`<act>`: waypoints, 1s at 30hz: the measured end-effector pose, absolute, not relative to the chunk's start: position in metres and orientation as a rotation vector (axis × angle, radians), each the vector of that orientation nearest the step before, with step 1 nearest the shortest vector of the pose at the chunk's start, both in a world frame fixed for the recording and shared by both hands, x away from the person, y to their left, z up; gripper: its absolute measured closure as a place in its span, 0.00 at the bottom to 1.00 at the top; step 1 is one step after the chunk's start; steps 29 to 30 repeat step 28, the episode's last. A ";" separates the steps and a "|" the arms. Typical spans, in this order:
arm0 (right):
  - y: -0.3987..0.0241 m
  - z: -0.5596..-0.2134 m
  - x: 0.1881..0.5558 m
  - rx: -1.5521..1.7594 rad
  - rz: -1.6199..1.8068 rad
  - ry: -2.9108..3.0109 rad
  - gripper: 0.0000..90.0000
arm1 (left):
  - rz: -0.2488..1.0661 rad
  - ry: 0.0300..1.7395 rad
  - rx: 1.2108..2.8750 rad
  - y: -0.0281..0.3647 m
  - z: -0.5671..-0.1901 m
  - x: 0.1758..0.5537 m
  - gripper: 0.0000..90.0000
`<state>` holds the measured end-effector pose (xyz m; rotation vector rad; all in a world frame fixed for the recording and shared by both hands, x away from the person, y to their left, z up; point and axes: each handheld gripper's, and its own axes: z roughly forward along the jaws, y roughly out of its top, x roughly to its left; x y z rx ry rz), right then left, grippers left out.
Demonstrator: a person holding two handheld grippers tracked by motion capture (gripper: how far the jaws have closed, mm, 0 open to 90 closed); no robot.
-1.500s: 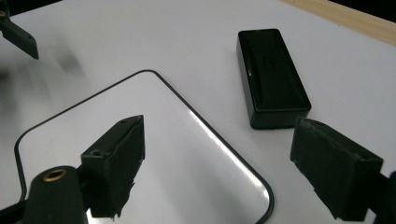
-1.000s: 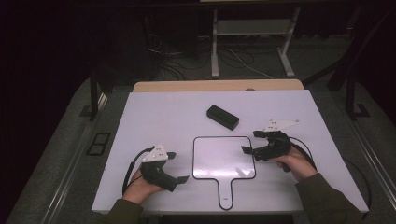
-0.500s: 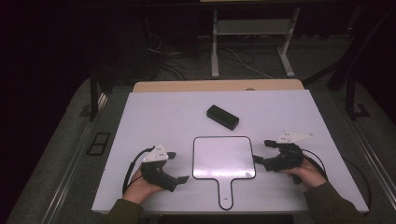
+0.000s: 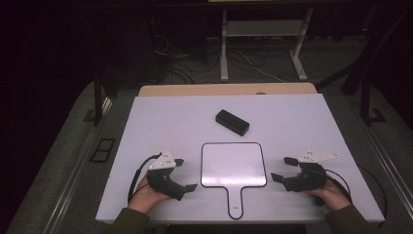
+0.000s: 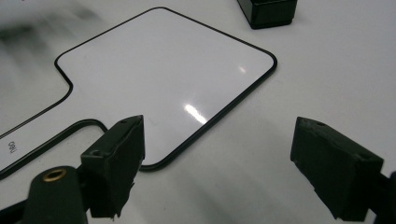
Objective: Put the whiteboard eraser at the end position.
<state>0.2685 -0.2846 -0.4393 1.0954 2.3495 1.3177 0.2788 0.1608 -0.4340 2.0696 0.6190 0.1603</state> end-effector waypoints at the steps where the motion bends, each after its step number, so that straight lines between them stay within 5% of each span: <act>1: -0.286 -0.439 0.267 1.094 1.321 2.345 0.18 | 0.160 0.620 2.070 0.161 -0.434 0.279 0.00; 30: -0.297 -0.445 0.257 1.112 1.300 2.352 0.18 | 0.162 0.624 2.075 0.160 -0.435 0.279 0.00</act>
